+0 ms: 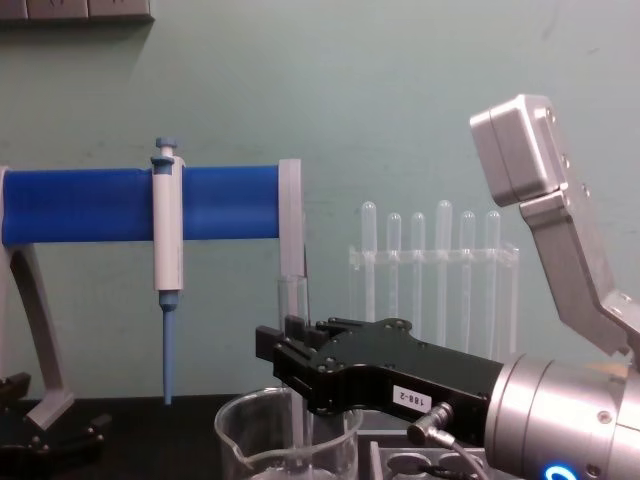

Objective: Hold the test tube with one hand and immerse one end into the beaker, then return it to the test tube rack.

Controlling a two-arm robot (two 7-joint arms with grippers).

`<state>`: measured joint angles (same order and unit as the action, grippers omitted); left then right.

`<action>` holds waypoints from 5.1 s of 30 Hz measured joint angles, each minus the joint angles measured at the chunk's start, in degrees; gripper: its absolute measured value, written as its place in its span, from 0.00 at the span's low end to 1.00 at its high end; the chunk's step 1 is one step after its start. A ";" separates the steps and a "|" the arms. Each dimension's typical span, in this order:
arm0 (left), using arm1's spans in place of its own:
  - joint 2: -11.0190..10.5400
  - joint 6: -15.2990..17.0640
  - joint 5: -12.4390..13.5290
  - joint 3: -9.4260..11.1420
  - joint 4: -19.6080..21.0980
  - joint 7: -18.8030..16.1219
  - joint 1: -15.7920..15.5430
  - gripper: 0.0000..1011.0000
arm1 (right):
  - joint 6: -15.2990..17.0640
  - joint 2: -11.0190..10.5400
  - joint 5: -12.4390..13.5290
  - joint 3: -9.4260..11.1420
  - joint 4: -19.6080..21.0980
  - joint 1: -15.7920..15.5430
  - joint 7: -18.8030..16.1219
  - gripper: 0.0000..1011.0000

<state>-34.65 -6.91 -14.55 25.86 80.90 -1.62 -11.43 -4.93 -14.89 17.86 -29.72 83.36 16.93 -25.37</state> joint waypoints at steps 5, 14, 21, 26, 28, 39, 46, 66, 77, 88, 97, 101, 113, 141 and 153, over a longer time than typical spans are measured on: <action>0.00 0.00 0.00 0.00 0.00 0.00 0.00 0.99 | 0.00 0.00 0.00 0.00 0.00 0.00 0.00 0.22; 0.00 0.00 0.00 0.00 0.00 0.00 0.00 0.99 | 0.00 0.00 0.00 0.00 0.00 0.00 -0.01 0.22; 0.00 0.00 0.00 0.00 0.00 0.00 0.00 0.99 | 0.00 0.00 0.00 0.00 0.00 0.00 0.00 0.22; 0.00 0.00 0.00 0.00 0.00 0.00 0.00 0.99 | 0.00 0.00 0.00 0.00 0.00 0.00 0.00 0.22; 0.00 0.00 0.00 0.00 0.00 0.00 0.00 0.99 | 0.00 0.00 0.00 0.00 0.00 0.00 0.00 0.22; 0.00 0.00 0.00 0.00 0.00 0.00 0.00 0.99 | 0.00 0.00 0.00 0.00 0.00 0.00 0.00 0.22; 0.00 0.00 0.00 0.00 0.00 0.00 0.00 0.99 | 0.00 0.00 0.00 0.00 0.00 0.00 0.00 0.22; 0.00 0.00 0.00 0.00 0.00 0.00 0.00 0.99 | 0.00 0.00 0.00 0.00 0.00 0.00 0.00 0.22; 0.00 0.00 0.00 0.00 0.00 0.00 0.00 0.99 | 0.00 0.00 0.00 0.00 0.00 0.00 -0.01 0.22; 0.00 0.00 0.00 0.00 0.00 0.00 0.00 0.99 | 0.00 0.00 0.00 0.00 0.00 0.00 0.00 0.22; 0.00 0.00 0.00 0.00 0.00 0.00 0.00 0.99 | 0.00 0.00 0.00 0.00 0.00 0.00 0.00 0.22; 0.00 0.00 0.00 0.00 0.00 0.00 0.00 0.99 | 0.00 0.00 0.00 0.00 0.00 0.00 0.00 0.22; 0.00 0.00 0.00 0.00 0.00 0.00 0.00 0.99 | 0.00 0.00 0.00 0.00 0.00 0.00 0.00 0.22; 0.00 0.00 0.00 0.00 0.00 0.00 0.00 0.99 | 4.82 -1.47 0.15 1.33 9.90 0.84 0.32 0.22; 0.00 0.00 0.00 0.00 0.00 0.00 0.00 0.99 | 9.34 -6.73 3.24 6.88 22.60 -2.19 3.26 0.22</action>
<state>-34.65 -6.91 -14.55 25.86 80.90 -1.62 -11.43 4.40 -21.61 21.10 -22.84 105.96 14.74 -22.12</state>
